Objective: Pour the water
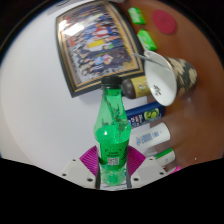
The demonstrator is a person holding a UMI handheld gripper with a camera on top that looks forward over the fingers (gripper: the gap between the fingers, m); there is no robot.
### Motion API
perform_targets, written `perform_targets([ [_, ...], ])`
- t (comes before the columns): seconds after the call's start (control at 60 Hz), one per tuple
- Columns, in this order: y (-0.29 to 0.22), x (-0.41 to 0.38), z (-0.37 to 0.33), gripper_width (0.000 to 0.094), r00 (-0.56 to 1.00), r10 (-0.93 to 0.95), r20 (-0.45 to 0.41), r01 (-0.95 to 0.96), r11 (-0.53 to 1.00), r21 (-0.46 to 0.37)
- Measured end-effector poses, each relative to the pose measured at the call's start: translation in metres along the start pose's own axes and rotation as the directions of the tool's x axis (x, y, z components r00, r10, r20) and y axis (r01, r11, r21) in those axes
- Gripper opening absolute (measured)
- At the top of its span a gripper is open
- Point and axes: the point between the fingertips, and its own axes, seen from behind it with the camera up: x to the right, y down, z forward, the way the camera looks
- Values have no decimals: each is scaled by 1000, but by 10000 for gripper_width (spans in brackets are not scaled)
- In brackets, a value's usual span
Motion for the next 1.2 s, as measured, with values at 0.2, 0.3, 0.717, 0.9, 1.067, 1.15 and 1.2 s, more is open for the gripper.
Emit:
perform_targets([
  [0.2,-27,-63,-22,340,775,-625,-91,628,778,12],
  [0.3,-55,-105,-34,340,566,-813,-135,822,568,26],
  [0.717,-219,-100,-76,341,-242,-923,-298,961,-186,-204],
  [0.9,-267,-27,-83,341,-290,-921,-262,930,-205,-306],
  [1.067,-285,13,-80,341,-287,-931,-227,918,-200,-342],
  [1.15,-290,28,-81,342,-253,-941,-226,921,-163,-353],
  [1.2,-293,37,-82,343,-240,-944,-225,920,-147,-362],
])
